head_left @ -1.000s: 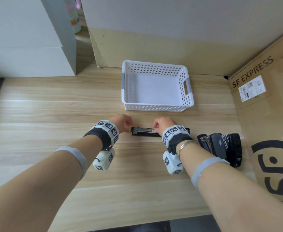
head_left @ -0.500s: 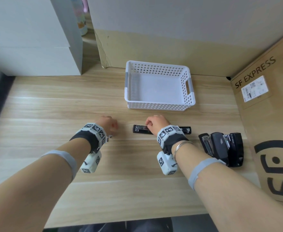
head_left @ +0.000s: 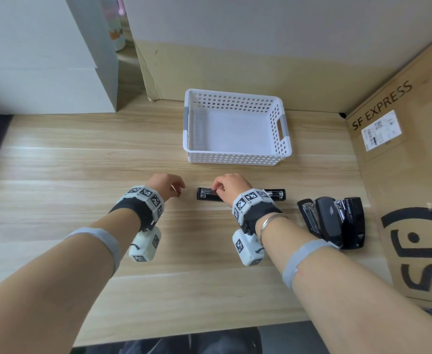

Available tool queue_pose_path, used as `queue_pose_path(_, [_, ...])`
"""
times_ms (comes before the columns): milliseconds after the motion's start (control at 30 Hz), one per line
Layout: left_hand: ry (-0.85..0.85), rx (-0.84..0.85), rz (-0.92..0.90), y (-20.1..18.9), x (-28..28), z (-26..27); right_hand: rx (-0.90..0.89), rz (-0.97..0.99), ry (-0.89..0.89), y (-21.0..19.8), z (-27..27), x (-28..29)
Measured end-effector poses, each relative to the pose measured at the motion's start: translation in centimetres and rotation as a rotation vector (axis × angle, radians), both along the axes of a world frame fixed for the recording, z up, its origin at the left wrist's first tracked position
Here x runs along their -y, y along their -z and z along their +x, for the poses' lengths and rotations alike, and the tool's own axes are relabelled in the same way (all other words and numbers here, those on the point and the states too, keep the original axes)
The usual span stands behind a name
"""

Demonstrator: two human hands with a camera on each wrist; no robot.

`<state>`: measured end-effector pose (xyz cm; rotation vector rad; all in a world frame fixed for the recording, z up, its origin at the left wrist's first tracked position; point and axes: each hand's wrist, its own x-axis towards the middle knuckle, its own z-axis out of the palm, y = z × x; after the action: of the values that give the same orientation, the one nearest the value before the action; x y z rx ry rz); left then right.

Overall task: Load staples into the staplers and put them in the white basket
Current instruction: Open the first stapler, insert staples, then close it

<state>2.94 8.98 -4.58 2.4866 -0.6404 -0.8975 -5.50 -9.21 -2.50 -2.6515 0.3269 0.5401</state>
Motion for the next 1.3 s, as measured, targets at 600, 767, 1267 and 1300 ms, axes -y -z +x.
queue_pose_path(600, [0.035, 0.107, 0.044, 0.2, 0.6, -0.2, -0.013, 0.037, -0.047, -0.1, 0.5, -0.5])
queue_pose_path(767, [0.016, 0.081, 0.078, 0.7, 0.7, -0.3, -0.042, 0.023, -0.049, 0.0, 0.5, -0.2])
queue_pose_path(1267, [0.063, 0.029, -0.111, -2.3, 4.9, -0.9, 0.014, 0.166, 0.004, -1.0, 2.0, -0.9])
queue_pose_path(1300, [0.067, 0.033, -0.11, -2.3, 5.1, -1.0, 0.022, 0.168, 0.018, -1.0, 2.0, -0.7])
